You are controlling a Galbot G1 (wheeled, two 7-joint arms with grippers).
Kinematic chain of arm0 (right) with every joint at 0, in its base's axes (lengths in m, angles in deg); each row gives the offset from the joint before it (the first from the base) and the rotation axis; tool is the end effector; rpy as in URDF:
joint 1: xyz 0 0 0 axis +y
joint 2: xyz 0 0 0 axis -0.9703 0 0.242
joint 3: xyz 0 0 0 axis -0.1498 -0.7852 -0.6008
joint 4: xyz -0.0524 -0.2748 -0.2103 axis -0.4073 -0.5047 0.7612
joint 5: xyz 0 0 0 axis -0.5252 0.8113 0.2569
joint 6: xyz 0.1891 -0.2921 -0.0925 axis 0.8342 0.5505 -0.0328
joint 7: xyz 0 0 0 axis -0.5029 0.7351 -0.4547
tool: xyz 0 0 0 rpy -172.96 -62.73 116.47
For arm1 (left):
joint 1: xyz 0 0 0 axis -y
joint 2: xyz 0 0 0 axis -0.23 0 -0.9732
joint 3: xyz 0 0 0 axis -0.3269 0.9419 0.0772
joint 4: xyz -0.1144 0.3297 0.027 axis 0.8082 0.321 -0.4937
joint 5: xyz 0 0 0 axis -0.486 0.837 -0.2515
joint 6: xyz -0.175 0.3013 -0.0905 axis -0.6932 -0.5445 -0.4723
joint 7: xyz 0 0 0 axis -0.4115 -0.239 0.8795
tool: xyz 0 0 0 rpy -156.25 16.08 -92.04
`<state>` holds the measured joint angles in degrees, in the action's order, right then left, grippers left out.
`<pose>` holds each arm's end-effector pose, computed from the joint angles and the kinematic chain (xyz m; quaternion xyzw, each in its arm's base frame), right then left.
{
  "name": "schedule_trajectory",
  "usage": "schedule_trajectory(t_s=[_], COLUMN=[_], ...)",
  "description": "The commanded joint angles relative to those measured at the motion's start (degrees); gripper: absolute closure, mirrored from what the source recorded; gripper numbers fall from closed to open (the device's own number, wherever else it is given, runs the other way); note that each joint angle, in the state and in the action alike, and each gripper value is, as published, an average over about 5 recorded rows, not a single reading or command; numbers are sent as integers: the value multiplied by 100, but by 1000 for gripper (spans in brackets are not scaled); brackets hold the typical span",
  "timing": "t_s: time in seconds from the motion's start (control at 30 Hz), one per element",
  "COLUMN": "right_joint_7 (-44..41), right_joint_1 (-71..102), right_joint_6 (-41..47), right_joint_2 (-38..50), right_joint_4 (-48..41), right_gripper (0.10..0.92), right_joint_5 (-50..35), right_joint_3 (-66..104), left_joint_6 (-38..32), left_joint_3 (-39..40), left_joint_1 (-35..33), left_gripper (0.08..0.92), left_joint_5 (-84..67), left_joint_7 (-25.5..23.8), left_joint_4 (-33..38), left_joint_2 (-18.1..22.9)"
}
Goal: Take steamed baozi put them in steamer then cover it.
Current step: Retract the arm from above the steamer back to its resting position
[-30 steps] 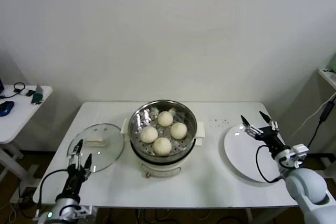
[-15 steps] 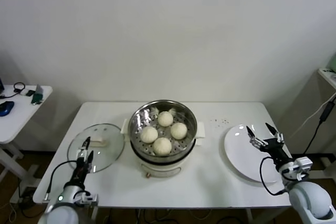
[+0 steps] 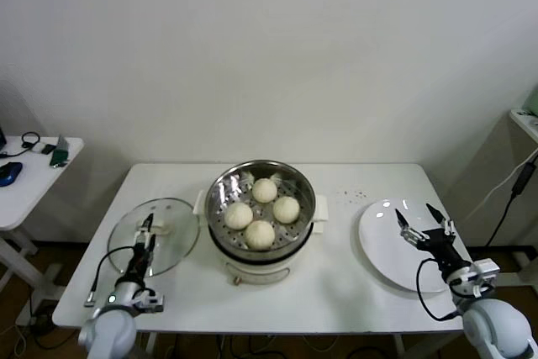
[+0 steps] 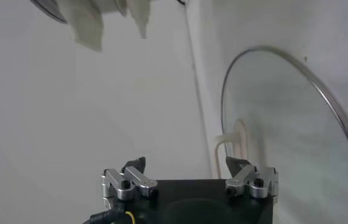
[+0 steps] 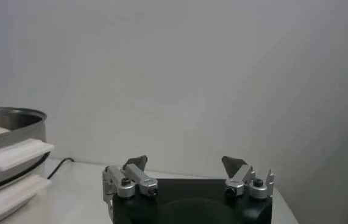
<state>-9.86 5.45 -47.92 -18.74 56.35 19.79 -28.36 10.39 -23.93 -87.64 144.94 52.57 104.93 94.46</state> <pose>0.2600 -0.1899 -0.3176 0.0753 -0.9950 0.0256 0.0597 0.2784 0.1437 -0.4296 -0.0197 -0.6378 -0.7672 0.0650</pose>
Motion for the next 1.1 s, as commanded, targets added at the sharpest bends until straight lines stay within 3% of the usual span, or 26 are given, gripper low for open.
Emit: schedule_trajectory(t_s=[0.03,0.9,1.1], right_joint_7=[-27,-202,-227], right_joint_1=[52,148,143], right_joint_6=[-12,-180,-214], right_joint_2=[-101,-345,-421], right_joint_4=[-3,-122,-151], right_gripper=[203,203,203], right_joint_5=[151,644,746], right_joint_3=[28,8,-17], left_joint_6=[-96,-133,-184], left_joint_3=[-1,47,52], left_joint_1=[744,1188,1198], left_gripper=[177,180,295], left_joint_5=[287,25,-44], left_joint_7=[163,207,198], left_joint_4=[-1003,-1417,-1443], left_joint_2=[20,-54,-25])
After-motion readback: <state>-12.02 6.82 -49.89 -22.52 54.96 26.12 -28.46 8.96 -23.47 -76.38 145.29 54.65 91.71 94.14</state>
